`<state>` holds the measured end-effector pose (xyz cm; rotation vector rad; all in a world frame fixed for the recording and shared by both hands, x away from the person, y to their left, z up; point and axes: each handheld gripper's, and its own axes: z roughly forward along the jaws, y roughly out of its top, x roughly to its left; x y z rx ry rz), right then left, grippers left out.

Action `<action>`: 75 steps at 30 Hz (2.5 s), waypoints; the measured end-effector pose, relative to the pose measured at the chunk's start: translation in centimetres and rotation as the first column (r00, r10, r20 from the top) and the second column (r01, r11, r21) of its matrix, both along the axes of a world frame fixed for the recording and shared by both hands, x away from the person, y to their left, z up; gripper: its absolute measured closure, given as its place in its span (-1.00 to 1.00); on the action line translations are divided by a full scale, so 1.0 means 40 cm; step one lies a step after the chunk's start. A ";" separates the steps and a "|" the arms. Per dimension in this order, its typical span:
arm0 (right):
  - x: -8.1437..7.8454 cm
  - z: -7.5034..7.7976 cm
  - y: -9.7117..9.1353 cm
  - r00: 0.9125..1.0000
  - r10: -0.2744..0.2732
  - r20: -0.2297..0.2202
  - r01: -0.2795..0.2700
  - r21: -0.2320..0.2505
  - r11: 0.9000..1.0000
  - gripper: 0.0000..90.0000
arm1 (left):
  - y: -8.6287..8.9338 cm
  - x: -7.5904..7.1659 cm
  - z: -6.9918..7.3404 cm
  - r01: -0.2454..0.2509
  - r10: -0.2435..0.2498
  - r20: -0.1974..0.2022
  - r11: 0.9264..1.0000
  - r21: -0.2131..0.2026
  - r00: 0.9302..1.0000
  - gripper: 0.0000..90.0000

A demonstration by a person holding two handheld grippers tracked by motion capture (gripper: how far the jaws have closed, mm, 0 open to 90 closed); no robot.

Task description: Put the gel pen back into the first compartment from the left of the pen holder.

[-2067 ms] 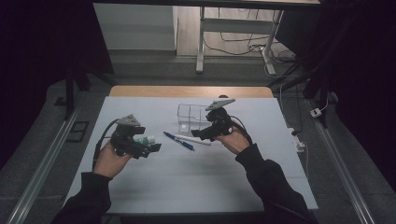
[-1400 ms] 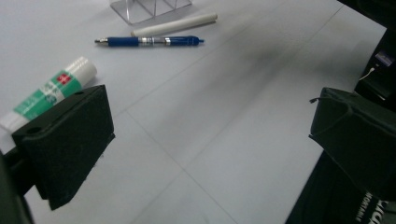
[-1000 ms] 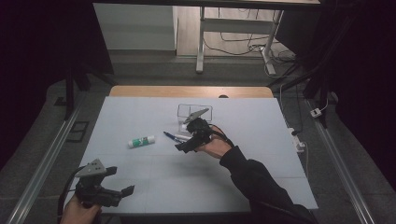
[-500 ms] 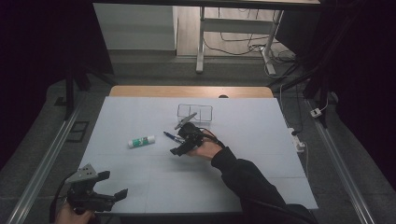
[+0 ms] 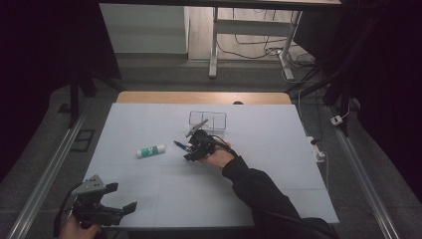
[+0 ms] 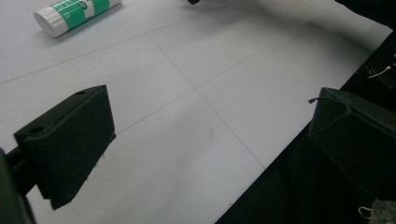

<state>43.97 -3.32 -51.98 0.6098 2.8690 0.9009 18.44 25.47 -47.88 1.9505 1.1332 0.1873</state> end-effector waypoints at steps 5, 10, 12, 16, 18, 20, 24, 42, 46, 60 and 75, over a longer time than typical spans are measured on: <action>0.007 0.002 0.002 1.000 -0.014 0.028 0.015 -0.025 1.000 0.64 | 0.000 0.000 0.000 0.001 -0.001 -0.001 1.000 0.001 1.000 -0.99; 0.002 0.004 0.003 0.999 -0.006 0.047 0.008 -0.045 0.999 0.76 | 0.000 0.000 0.000 0.001 -0.001 -0.001 1.000 0.001 1.000 -0.99; -0.003 0.007 0.006 0.999 0.002 0.048 0.001 -0.060 0.998 0.77 | -0.001 0.000 0.000 0.001 -0.001 0.000 1.000 0.003 1.000 -0.99; -0.007 0.009 0.004 0.999 0.003 0.052 0.000 -0.064 0.998 0.77 | -0.001 0.000 0.000 0.000 0.000 0.001 1.000 0.005 1.000 -0.99; -0.011 0.012 0.002 0.998 0.005 0.065 -0.001 -0.058 0.998 0.77 | -0.001 0.000 0.000 -0.001 0.001 0.002 1.000 0.005 1.000 -0.99; -0.016 0.026 -0.003 0.997 0.008 0.081 -0.006 -0.031 1.000 0.77 | -0.002 -0.001 0.000 -0.001 0.001 0.003 1.000 0.006 1.000 -0.98; -0.022 0.054 -0.011 0.993 0.019 0.113 -0.020 0.012 1.000 0.77 | -0.001 -0.001 0.000 -0.003 0.003 0.002 1.000 0.006 1.000 -0.98; -0.023 0.171 -0.059 0.978 -0.099 0.183 0.051 0.253 0.966 0.77 | -0.001 0.001 0.000 -0.005 0.005 0.000 1.000 0.003 1.000 -0.97; -0.011 0.188 -0.068 0.971 -0.143 0.192 0.081 0.299 0.951 0.77 | -0.001 0.001 0.000 -0.005 0.005 0.000 1.000 0.003 1.000 -0.97; 0.064 0.219 -0.080 0.945 -0.260 0.199 0.167 0.390 0.906 0.77 | 0.000 0.002 0.000 -0.004 0.004 -0.003 1.000 0.002 1.000 -0.96; 0.124 0.208 -0.035 0.919 -0.312 0.242 0.195 0.410 0.891 0.77 | 0.002 0.002 -0.001 -0.005 0.004 -0.006 1.000 -0.007 1.000 -0.96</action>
